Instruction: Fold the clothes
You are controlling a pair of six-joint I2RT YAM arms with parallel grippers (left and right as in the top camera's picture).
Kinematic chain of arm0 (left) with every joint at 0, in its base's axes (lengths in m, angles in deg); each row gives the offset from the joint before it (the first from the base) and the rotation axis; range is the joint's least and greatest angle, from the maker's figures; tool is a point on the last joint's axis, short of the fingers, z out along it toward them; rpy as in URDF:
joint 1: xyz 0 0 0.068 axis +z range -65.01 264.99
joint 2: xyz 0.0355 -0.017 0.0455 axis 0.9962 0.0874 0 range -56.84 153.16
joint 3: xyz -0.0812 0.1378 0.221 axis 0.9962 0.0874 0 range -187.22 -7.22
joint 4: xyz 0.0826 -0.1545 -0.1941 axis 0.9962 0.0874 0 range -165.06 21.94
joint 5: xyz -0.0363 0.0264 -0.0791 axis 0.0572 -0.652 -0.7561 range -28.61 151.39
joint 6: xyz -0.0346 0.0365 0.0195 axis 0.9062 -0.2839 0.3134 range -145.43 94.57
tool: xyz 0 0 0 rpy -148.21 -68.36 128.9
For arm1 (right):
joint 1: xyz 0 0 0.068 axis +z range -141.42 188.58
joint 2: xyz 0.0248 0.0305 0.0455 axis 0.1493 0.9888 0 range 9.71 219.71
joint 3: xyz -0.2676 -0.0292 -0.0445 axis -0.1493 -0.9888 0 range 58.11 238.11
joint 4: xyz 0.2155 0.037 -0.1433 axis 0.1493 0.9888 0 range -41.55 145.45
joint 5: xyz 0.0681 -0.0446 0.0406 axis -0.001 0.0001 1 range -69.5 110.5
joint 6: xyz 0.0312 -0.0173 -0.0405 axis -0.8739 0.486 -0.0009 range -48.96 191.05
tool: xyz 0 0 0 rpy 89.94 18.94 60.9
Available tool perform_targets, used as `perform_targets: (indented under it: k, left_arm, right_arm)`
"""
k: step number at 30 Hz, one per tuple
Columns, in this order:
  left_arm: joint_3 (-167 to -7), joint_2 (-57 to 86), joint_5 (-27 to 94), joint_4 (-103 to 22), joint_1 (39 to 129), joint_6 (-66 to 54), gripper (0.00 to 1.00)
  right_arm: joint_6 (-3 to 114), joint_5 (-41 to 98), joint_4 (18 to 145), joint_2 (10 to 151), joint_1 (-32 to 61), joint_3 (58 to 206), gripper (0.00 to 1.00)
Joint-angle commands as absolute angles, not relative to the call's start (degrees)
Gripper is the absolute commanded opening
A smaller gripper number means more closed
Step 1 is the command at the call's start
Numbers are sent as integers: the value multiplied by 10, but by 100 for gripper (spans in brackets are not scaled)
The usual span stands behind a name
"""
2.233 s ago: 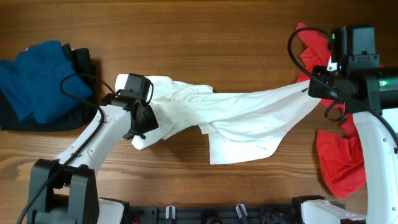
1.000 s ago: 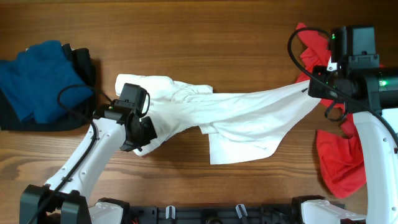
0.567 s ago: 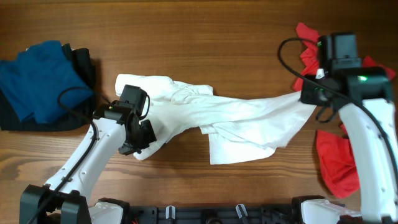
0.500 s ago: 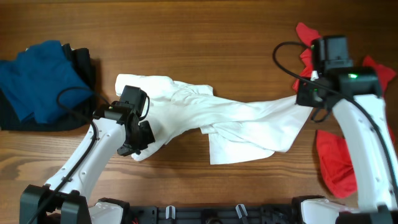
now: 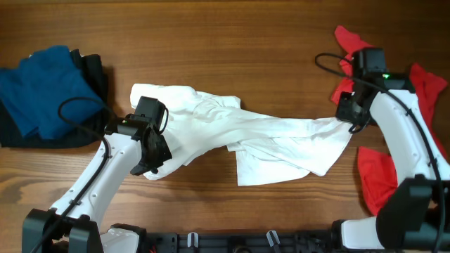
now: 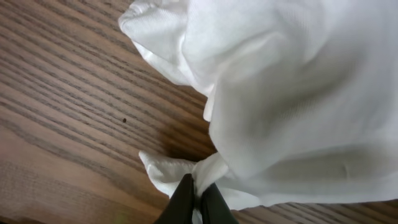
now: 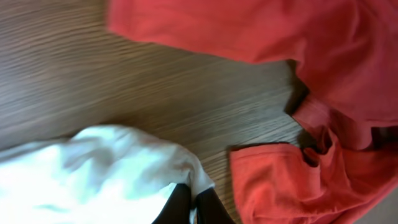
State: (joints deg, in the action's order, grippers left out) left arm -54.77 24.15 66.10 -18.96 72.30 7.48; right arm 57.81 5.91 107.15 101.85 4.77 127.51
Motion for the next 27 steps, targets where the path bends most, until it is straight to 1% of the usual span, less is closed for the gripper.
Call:
perform_targets:
  k: [1,5,16,17,18,19,20,23,26,27]
  left_arm:
    - [-545,234,675,-198,726,85,4]
    - [-545,234,675,-205,726,85,4]
    - [-545,234,675,-210,726,85,4]
    - [-545,234,675,-211,726,85,4]
    - [-545,234,675,-213,726,85,4]
    - [-545,234,675,-215,726,84,4]
    - [-545,234,675,-217,726,84,4]
    - [-545,234,675,-220,726,85,4]
    - [-545,234,675,-219,726,85,4]
    - [-545,234,675,-219,726,84,4]
  right_arm:
    - [582,60,1060,1046,15,1271,4]
    - [595,60,1044,1072,2,1270,4]
    - [572,62,969,1142,-24,1270,4]
    - [570,62,964,1144,-26,1270,6]
    - [569,63,959,1147,-27,1270,13]
    - [569,65,956,1148,-27,1270,27]
    - [569,67,955,1149,-27,1270,39]
    - [569,68,954,1149,-27,1270,43]
    - [570,69,950,1149,-27,1270,52]
    - [570,69,948,1149,-27,1270,54]
